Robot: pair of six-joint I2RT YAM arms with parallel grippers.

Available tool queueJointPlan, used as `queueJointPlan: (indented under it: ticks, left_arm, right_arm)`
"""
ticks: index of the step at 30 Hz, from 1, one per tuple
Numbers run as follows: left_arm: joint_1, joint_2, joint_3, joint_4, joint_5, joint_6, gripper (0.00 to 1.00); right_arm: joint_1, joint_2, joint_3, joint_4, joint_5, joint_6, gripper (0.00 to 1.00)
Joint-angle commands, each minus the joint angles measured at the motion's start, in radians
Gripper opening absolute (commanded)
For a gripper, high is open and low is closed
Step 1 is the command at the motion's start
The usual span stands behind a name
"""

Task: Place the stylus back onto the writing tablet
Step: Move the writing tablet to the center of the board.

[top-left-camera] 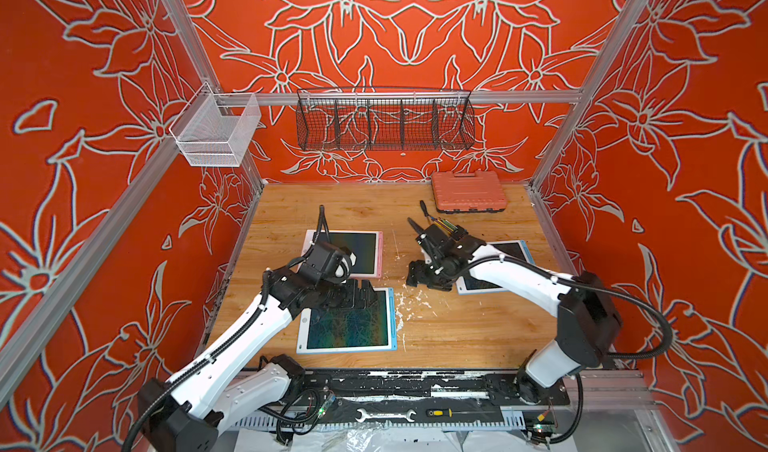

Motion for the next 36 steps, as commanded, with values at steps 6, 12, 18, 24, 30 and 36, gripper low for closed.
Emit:
queueJointPlan:
  ticks: [6, 12, 18, 24, 30, 36]
  left_arm:
    - [-0.144, 0.159, 0.038, 0.112, -0.171, -0.219, 0.97]
    - [-0.227, 0.332, 0.096, 0.191, -0.236, -0.369, 0.97]
    - [-0.333, 0.527, 0.261, 0.184, -0.288, -0.434, 0.97]
    - [-0.393, 0.672, 0.36, 0.187, -0.27, -0.47, 0.97]
    - [-0.409, 0.763, 0.387, 0.226, -0.239, -0.48, 0.97]
    - [-0.409, 0.852, 0.45, 0.181, -0.222, -0.451, 0.97]
  right_arm:
    - [-0.111, -0.12, 0.025, -0.148, 0.129, -0.255, 0.81]
    - [-0.185, -0.234, 0.001, -0.164, 0.123, -0.4, 0.84]
    - [-0.229, -0.355, -0.067, -0.143, 0.056, -0.461, 0.93]
    - [-0.292, -0.431, -0.141, -0.139, 0.022, -0.478, 0.95]
    - [-0.317, -0.456, -0.11, -0.195, 0.072, -0.517, 0.97]
    - [-0.318, -0.476, -0.152, -0.159, 0.055, -0.499, 0.97]
